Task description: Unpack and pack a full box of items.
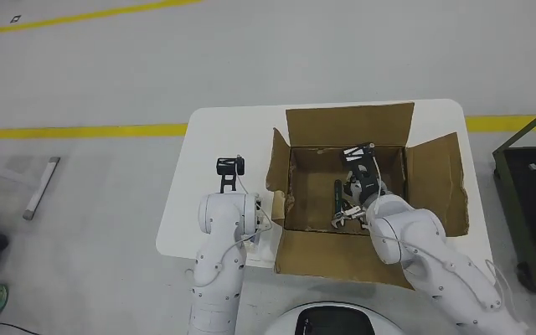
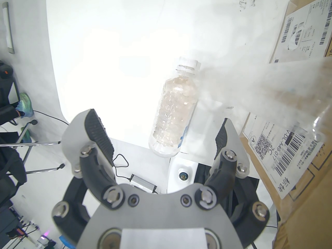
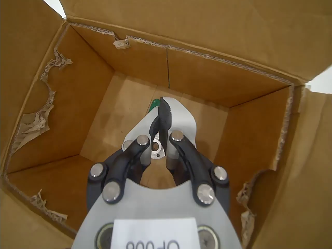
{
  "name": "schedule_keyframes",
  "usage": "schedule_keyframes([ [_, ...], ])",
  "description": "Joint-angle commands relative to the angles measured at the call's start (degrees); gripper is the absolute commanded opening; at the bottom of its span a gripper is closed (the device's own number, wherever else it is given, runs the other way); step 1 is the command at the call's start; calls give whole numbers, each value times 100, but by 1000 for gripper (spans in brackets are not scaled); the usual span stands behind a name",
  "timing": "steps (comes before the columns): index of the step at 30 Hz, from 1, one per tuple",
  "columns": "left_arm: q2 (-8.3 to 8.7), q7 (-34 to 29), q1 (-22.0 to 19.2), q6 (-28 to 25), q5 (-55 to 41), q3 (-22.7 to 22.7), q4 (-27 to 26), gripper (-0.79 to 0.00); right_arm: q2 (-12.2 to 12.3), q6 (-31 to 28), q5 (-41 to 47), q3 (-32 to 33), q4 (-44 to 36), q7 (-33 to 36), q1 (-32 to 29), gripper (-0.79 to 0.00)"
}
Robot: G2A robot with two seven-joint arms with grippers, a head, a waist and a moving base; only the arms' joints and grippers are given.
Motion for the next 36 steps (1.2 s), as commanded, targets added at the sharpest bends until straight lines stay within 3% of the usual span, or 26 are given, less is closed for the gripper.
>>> schedule_keyframes([
  [1, 0, 0, 0, 0, 0, 0, 0, 0, 4, -19, 8, 19, -15, -10, -14, -785],
  [8, 0, 0, 0, 0, 0, 0, 0, 0, 4, -53, 17, 15, -12, -24, -27, -785],
  [11, 0, 0, 0, 0, 0, 0, 0, 0, 7, -427, 235, 132, 114, 238, 48, -785],
  [15, 0, 0, 0, 0, 0, 0, 0, 0, -87, -554, 454, -193, 701, 392, 364, -779],
  [20, 0, 0, 0, 0, 0, 0, 0, 0, -288, -90, 509, -726, 1533, 874, 1015, -690],
  [22, 0, 0, 0, 0, 0, 0, 0, 0, -349, 28, 540, -825, 1739, 1037, 1208, -542],
  [26, 0, 0, 0, 0, 0, 0, 0, 0, -426, 77, 566, -911, 2162, 1254, 1440, -480],
  [36, 0, 0, 0, 0, 0, 0, 0, 0, -544, 45, 575, -960, 2741, 1206, 1605, -456],
])
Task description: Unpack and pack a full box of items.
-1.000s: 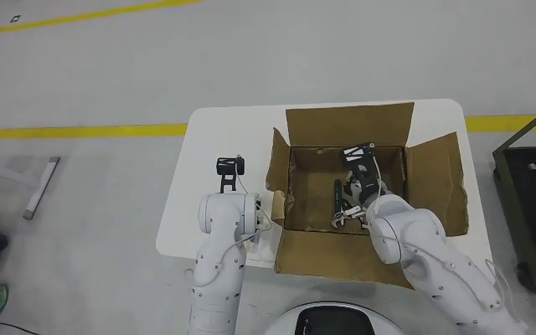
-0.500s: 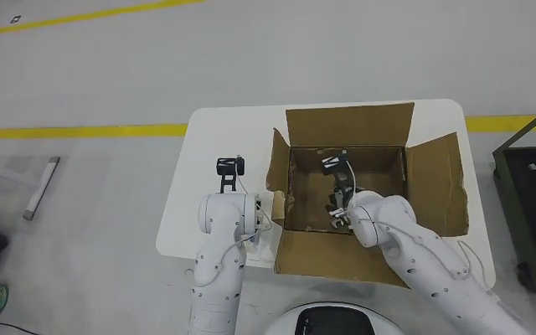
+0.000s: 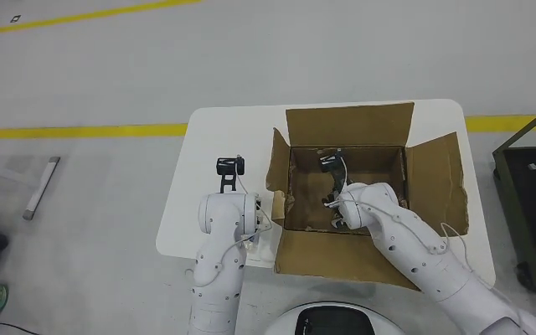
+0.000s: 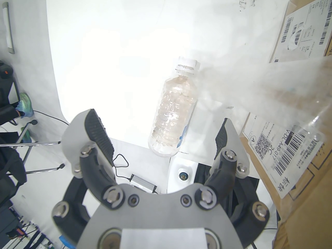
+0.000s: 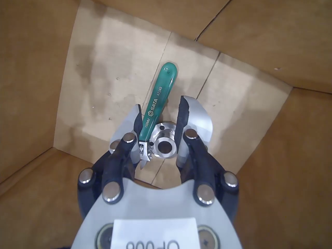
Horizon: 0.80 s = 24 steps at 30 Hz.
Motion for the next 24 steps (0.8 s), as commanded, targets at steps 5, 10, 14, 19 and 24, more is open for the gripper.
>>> schedule_keyframes([
  [5, 0, 0, 0, 0, 0, 0, 0, 0, -80, -28, 46, -66, 306, -97, 73, -449],
  [10, 0, 0, 0, 0, 0, 0, 0, 0, -142, -44, 66, -95, 483, -153, 149, -453],
  [14, 0, 0, 0, 0, 0, 0, 0, 0, -188, -62, 42, -147, 568, -131, 167, -446],
  [19, 0, 0, 0, 0, 0, 0, 0, 0, -253, -80, 34, -202, 744, -156, 225, -453],
  [24, 0, 0, 0, 0, 0, 0, 0, 0, -307, -79, -7, -238, 811, -143, 255, -456],
])
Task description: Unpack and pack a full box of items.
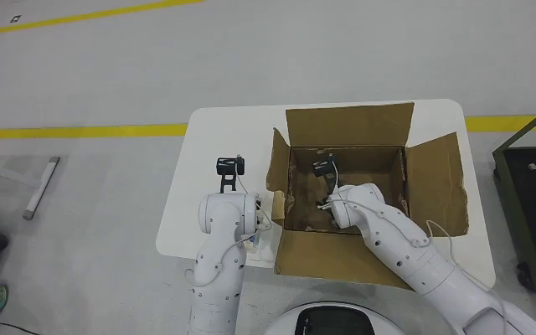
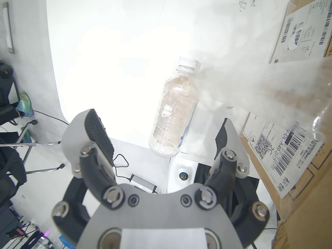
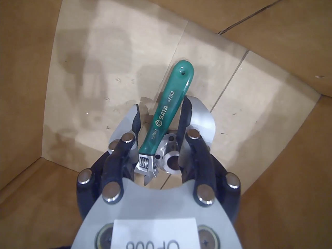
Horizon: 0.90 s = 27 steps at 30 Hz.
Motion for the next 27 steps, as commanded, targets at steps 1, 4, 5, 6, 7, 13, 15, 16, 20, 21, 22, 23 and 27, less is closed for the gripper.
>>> schedule_keyframes([
  [1, 0, 0, 0, 0, 0, 0, 0, 0, -14, -24, 1, 17, 52, -2, 16, -456],
  [4, 0, 0, 0, 0, 0, 0, 0, 0, -38, -45, -21, 23, 107, 9, 34, -471],
  [5, 0, 0, 0, 0, 0, 0, 0, 0, -45, -61, -33, 25, 129, 16, 42, -486],
  [6, 0, 0, 0, 0, 0, 0, 0, 0, -52, -72, -44, 29, 145, 18, 50, -493],
  [7, 0, 0, 0, 0, 0, 0, 0, 0, -58, -90, -64, 27, 163, 28, 57, -514],
  [13, 0, 0, 0, 0, 0, 0, 0, 0, -94, -122, -201, 24, 145, 103, 49, -785],
  [15, 0, 0, 0, 0, 0, 0, 0, 0, -102, -166, -252, 32, 141, 116, 45, -785],
  [16, 0, 0, 0, 0, 0, 0, 0, 0, -104, -194, -282, 37, 141, 126, 48, -785],
  [20, 0, 0, 0, 0, 0, 0, 0, 0, -117, -361, -335, 66, 96, 127, 54, -785],
  [21, 0, 0, 0, 0, 0, 0, 0, 0, -119, -374, -362, 76, 75, 135, 47, -785],
  [22, 0, 0, 0, 0, 0, 0, 0, 0, -120, -391, -382, 93, 50, 146, 44, -785],
  [23, 0, 0, 0, 0, 0, 0, 0, 0, -120, -405, -412, 110, 16, 148, 39, -785],
  [27, 0, 0, 0, 0, 0, 0, 0, 0, -105, -456, -511, 209, -238, 131, -81, -785],
])
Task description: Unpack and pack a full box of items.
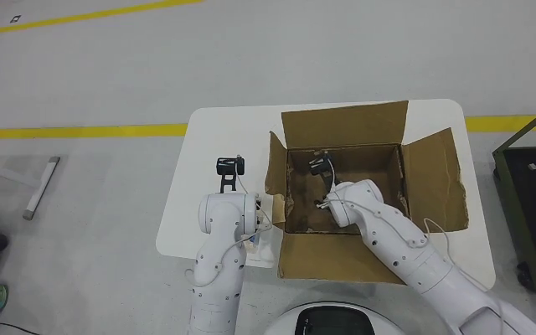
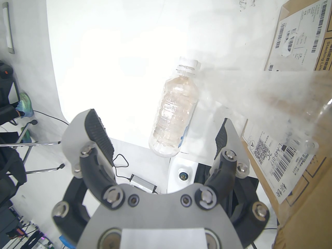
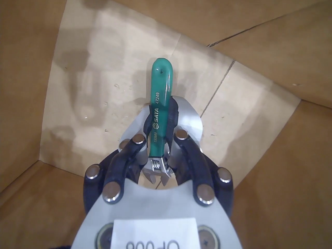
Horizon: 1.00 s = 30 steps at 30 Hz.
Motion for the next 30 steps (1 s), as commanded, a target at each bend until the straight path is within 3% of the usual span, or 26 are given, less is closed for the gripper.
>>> schedule_keyframes([
  [1, 0, 0, 0, 0, 0, 0, 0, 0, 15, -18, -48, 68, -197, -30, -93, -785],
  [9, 0, 0, 0, 0, 0, 0, 0, 0, 149, -367, -317, 524, -1219, -222, -730, -785],
  [21, 0, 0, 0, 0, 0, 0, 0, 0, 85, -836, -484, 401, -948, -296, -606, -785],
  [22, 0, 0, 0, 0, 0, 0, 0, 0, 72, -825, -504, 381, -916, -272, -571, -742],
  [23, 0, 0, 0, 0, 0, 0, 0, 0, 60, -818, -491, 370, -892, -262, -552, -628],
  [26, 0, 0, 0, 0, 0, 0, 0, 0, 30, -727, -463, 377, -795, -129, -496, -456],
  [28, 0, 0, 0, 0, 0, 0, 0, 0, 13, -714, -459, 385, -694, -63, -446, -431],
  [29, 0, 0, 0, 0, 0, 0, 0, 0, 4, -697, -470, 379, -648, -15, -419, -379],
  [30, 0, 0, 0, 0, 0, 0, 0, 0, -6, -682, -497, 367, -620, 31, -391, 0],
])
